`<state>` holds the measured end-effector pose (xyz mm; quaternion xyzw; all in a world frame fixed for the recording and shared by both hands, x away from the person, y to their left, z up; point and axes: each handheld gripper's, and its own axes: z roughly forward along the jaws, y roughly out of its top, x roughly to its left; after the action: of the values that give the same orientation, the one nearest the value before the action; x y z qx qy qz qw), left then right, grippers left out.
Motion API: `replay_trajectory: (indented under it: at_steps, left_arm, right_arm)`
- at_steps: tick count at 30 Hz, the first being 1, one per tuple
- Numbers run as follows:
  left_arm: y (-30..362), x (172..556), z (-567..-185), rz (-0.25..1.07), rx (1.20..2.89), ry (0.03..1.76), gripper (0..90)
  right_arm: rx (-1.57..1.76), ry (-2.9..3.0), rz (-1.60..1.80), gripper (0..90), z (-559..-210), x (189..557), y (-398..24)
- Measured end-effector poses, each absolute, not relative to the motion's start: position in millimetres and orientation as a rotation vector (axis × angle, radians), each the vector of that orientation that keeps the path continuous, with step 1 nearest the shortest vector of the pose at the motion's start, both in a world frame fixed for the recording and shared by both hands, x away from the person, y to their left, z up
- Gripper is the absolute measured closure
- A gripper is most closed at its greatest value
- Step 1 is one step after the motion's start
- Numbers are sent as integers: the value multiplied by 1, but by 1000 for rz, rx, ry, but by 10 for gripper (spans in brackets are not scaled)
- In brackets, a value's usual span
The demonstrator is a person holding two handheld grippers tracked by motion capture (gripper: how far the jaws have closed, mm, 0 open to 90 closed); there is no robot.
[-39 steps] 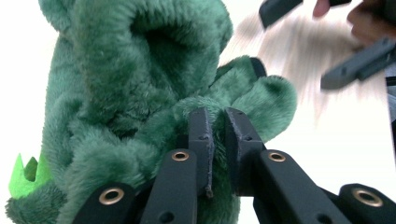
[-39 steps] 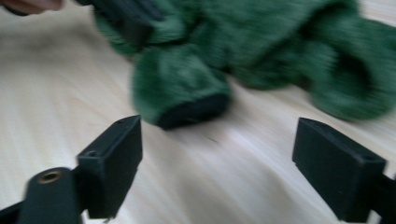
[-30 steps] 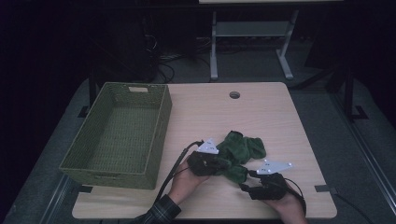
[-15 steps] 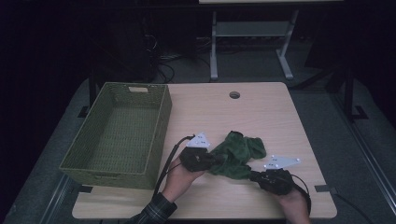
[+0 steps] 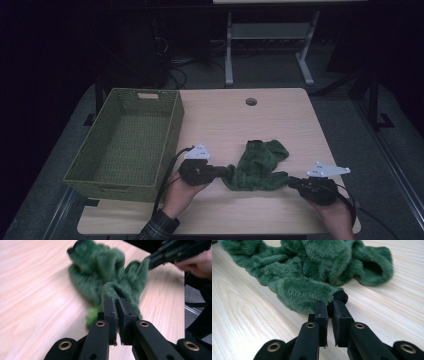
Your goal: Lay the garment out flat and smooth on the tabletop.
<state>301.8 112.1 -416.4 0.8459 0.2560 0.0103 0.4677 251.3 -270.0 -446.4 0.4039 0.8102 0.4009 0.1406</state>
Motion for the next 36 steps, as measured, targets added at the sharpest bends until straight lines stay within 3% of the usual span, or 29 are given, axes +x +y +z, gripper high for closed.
replay_trajectory:
  at_steps: [4, 6, 7, 8, 9, 14, 22, 27, 36]
  left_arm:
    - [120, 299, -430, 7, 2110, 667, 854]
    - [122, 297, -436, 2, 2126, 695, 785]
    - [123, 296, -436, 33, 2128, 713, 746]
    - [123, 296, -436, 33, 2128, 713, 712]
    - [124, 294, -430, 57, 2118, 705, 687]
    - [120, 287, -414, 85, 2095, 658, 672]
    - [97, 285, -430, 9, 2152, 604, 860]
    - [88, 297, -456, 44, 2260, 637, 868]
    - [94, 295, -464, 2, 2289, 656, 893]
  right_arm:
    - [1180, 2343, 1158, 828, -448, 249, -275]
    - [1178, 2354, 1151, 803, -450, 249, -273]
    - [1185, 2343, 1143, 722, -451, 249, -272]
    - [1185, 2343, 1143, 722, -451, 249, -272]
    - [1190, 2319, 1150, 665, -450, 249, -273]
    - [1186, 2273, 1193, 653, -443, 247, -277]
    - [1129, 2352, 1181, 794, -445, 256, -261]
    - [1143, 2442, 1078, 848, -458, 269, -247]
    - [1135, 2490, 1026, 866, -466, 261, -243]
